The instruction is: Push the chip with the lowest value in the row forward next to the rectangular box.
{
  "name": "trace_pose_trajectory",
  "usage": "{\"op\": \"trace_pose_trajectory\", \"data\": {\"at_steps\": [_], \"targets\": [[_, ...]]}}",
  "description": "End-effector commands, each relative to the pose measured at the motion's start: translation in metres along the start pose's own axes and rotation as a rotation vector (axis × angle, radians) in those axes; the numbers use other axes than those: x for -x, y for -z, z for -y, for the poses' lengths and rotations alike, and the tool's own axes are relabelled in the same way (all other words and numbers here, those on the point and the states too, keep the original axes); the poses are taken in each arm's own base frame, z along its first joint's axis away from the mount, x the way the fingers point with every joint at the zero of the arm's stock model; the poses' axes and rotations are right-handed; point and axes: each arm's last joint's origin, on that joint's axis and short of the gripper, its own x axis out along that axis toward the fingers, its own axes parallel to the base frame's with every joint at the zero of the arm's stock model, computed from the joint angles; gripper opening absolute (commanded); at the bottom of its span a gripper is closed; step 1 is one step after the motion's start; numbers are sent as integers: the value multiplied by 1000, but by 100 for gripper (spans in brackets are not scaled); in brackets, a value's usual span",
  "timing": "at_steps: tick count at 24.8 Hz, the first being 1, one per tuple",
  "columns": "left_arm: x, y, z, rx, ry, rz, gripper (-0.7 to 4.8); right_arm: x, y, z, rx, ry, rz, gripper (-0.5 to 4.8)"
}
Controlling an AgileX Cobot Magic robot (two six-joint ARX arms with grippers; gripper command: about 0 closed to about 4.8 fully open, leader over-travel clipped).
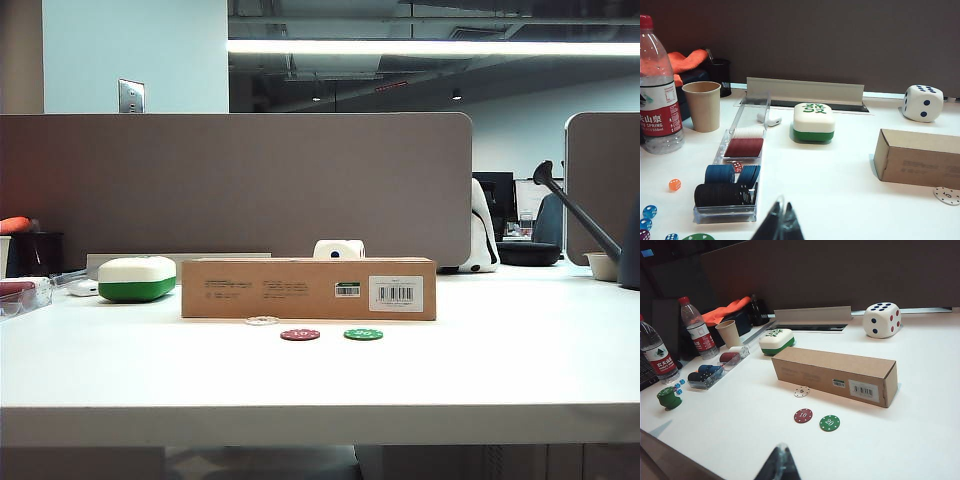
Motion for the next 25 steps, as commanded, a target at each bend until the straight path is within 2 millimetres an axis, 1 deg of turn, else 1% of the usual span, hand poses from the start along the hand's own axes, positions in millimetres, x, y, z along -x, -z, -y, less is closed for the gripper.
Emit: {"op": "trace_pose_trajectory", "data": {"at_steps": [1, 4, 6, 8, 9, 13, 17, 20, 22, 25], "targets": [[0, -2, 0, 2, 0, 12, -5, 1, -3, -1, -1, -4, 21, -9], [0, -2, 0, 2, 0, 12, -5, 1, -3, -1, -1, -4, 21, -9], [0, -2, 0, 2, 0, 12, -5, 5, 0, 3, -3, 26, 76, -9], [0, -2, 0, 2, 0, 11, -5, -5, 9, 12, -2, 94, 129, -9], [0, -2, 0, 3, 7, 11, -5, -10, 18, 19, -2, 145, 134, -9], [0, -1, 0, 3, 5, 4, -5, -18, 42, 39, -11, 284, 80, -9], [0, -1, 0, 3, 5, 4, -5, -19, 64, 54, -38, 429, -17, -9], [0, -1, 0, 3, 5, 4, -5, -17, 73, 60, -46, 537, -70, -9], [0, -1, 0, 3, 5, 4, -5, -16, 77, 64, -48, 600, -75, -9], [0, -1, 0, 2, 5, 4, -5, -17, 83, 69, -52, 638, -78, -9]]}}
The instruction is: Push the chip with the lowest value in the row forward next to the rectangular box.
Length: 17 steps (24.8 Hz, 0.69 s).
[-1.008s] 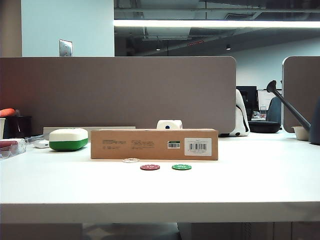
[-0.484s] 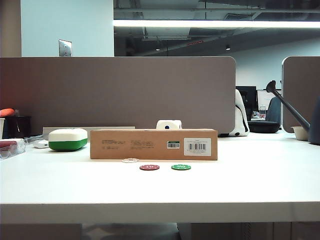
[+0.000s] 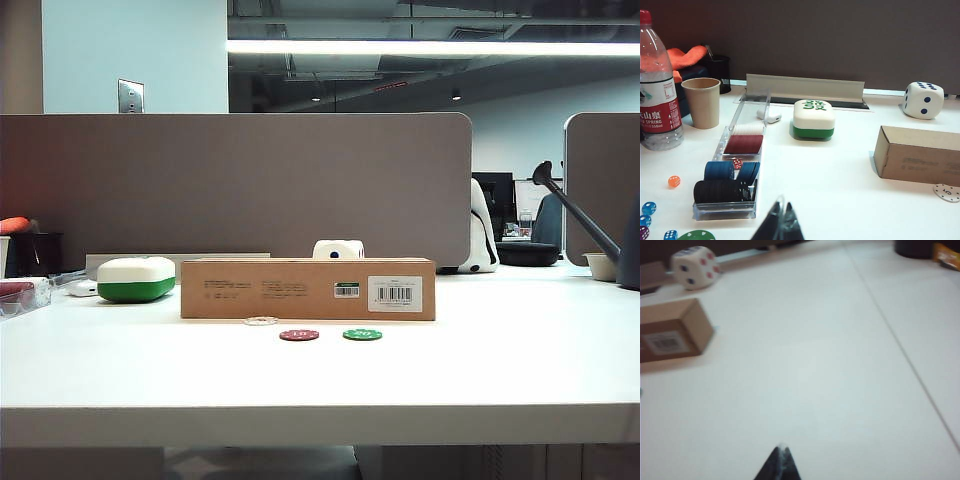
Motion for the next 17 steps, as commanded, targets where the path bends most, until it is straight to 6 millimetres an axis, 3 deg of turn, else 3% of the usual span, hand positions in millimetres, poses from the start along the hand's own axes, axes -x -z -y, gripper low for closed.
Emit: {"op": "trace_pose_trajectory", "data": {"at_steps": [1, 10, 17], "targets": [[0, -3, 0, 2, 4, 16, -5, -3, 4, 4, -3, 46, 12, -9], [0, -3, 0, 2, 4, 16, -5, -5, -14, 3, -34, 11, 314, -9], [0, -3, 0, 2, 4, 16, -5, -3, -20, 4, 16, 26, 380, -9]]}}
